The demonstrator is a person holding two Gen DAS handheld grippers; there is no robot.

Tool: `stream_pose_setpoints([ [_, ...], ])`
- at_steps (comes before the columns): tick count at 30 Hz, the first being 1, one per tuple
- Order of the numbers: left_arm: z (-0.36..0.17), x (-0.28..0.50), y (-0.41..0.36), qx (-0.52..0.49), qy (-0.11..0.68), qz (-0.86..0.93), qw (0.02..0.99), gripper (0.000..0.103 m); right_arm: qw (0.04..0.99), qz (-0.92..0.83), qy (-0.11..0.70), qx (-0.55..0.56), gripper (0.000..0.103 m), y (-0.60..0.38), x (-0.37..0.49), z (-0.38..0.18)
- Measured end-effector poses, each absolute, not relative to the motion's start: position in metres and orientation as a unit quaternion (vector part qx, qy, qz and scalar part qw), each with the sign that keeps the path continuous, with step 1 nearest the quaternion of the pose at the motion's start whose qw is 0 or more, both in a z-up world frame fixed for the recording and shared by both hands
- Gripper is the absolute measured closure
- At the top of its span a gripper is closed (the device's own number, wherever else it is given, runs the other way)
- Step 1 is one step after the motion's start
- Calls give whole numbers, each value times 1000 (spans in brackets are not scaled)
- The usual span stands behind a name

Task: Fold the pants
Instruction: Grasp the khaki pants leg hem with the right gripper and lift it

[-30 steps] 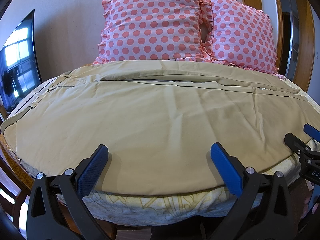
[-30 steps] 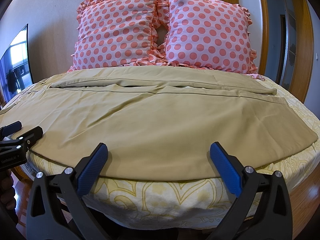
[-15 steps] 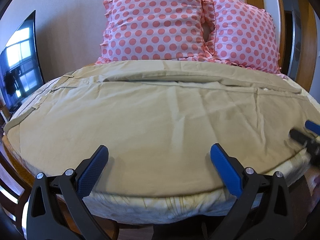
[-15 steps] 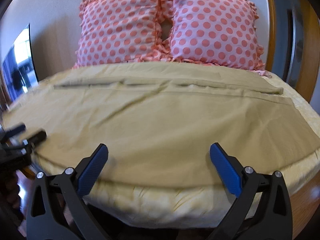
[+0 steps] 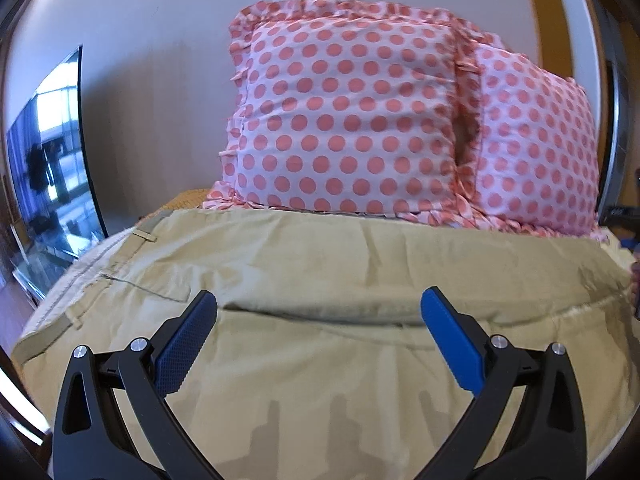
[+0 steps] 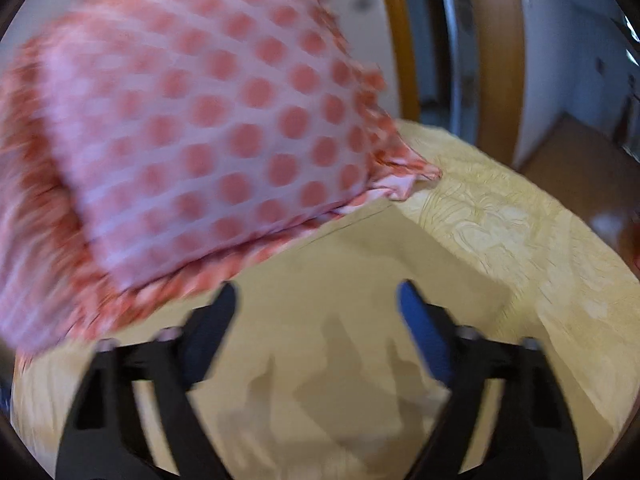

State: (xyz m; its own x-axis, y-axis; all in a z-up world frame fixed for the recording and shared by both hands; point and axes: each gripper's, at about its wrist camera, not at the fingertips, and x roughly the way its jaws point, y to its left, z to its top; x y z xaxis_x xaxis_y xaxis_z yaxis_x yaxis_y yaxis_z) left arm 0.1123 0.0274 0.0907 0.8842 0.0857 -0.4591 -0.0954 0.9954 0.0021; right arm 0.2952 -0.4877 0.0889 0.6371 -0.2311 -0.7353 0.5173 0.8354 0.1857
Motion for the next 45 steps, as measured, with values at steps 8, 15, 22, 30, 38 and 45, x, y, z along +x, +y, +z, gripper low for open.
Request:
stream_pose_setpoints([
  [8,73,134,37,-42,263,18,964,1,823,-302,421,235,48,-532,387,44],
  [15,66,140,39,-52,281,1,958,1,822,-332,438,152,73,-528,400,25],
  [22,70,130,41,-53,266,14,962,1,862,-246,339,287,100,-554,328,39],
  [30,79,100,44,-33,248,25,968,1,900,-111,210,365,100,-515,154,97],
  [38,90,86,65,-88,239,12,967,1,847,-98,271,447,82,-509,74,47],
  [45,93,89,87,-132,239,-2,962,1,827,-112,275,477,66,-512,57,35],
])
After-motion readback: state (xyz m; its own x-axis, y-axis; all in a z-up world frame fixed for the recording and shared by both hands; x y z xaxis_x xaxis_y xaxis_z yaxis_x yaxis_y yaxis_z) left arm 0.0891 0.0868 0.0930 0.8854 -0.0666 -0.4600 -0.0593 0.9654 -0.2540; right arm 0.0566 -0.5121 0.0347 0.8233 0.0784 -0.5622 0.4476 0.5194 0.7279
